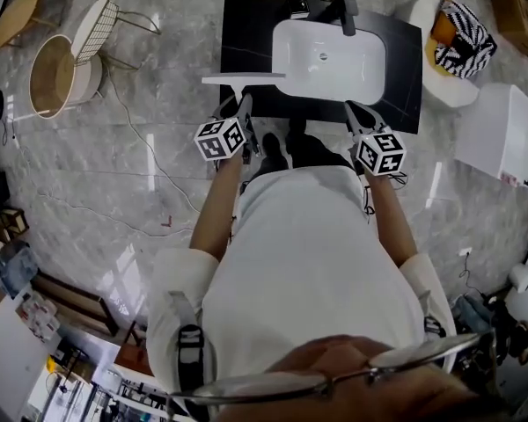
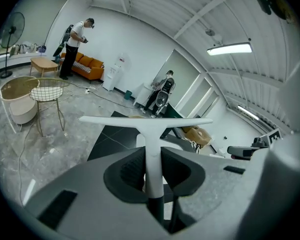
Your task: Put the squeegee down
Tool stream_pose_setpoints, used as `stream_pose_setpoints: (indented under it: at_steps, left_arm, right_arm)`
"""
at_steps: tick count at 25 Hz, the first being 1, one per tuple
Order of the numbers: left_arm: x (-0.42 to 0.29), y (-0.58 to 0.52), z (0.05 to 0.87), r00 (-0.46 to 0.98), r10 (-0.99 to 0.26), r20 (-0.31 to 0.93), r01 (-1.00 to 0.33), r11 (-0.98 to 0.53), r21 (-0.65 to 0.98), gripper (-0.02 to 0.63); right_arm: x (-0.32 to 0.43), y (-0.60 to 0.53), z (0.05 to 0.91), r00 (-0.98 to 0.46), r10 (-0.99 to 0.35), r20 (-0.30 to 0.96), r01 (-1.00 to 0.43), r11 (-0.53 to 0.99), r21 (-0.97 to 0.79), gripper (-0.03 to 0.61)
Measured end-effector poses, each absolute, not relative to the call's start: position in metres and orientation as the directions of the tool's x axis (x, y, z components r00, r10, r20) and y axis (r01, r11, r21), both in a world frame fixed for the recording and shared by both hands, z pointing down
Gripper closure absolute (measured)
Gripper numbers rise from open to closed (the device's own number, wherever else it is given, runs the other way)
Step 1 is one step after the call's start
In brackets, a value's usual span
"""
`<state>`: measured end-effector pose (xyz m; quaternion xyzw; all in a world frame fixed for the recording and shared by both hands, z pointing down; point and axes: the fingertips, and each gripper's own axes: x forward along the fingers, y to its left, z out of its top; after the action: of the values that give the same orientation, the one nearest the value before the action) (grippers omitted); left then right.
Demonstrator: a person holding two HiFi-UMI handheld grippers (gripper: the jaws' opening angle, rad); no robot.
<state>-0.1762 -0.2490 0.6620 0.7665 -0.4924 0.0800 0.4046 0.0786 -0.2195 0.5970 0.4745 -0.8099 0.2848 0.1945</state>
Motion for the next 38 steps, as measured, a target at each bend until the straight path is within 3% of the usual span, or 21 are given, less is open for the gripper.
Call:
stream_pose_setpoints:
  at_steps: [8,21,38]
  left_arm:
    - [-0.178,-0.308,0.71,0.416,-0.652,0.633,-0.87,-0.083,0.486,0.541]
    - [-0.166,-0.366,0.797,0.306,-0.491,0.815,-0.944,-0.044,0.328,0.541]
    - [-0.171,-0.401,0.853,0.181,-0.416,0.891,-0.982,-0.027,0.187,0.54]
  right_arm:
    - [0.062,-0.275,0.611,-0.56,-0.575,0.597,-0.824,0.464,-0.326,0.572]
    - [0.065,-0.327,0.658,-0.623,-0.466,0.628,-0.775,0.475,-0.416,0.572]
    - [0.079,-0.347,0.69,-0.617,-0.406,0.674,-0.776,0.454,-0.438,0.572]
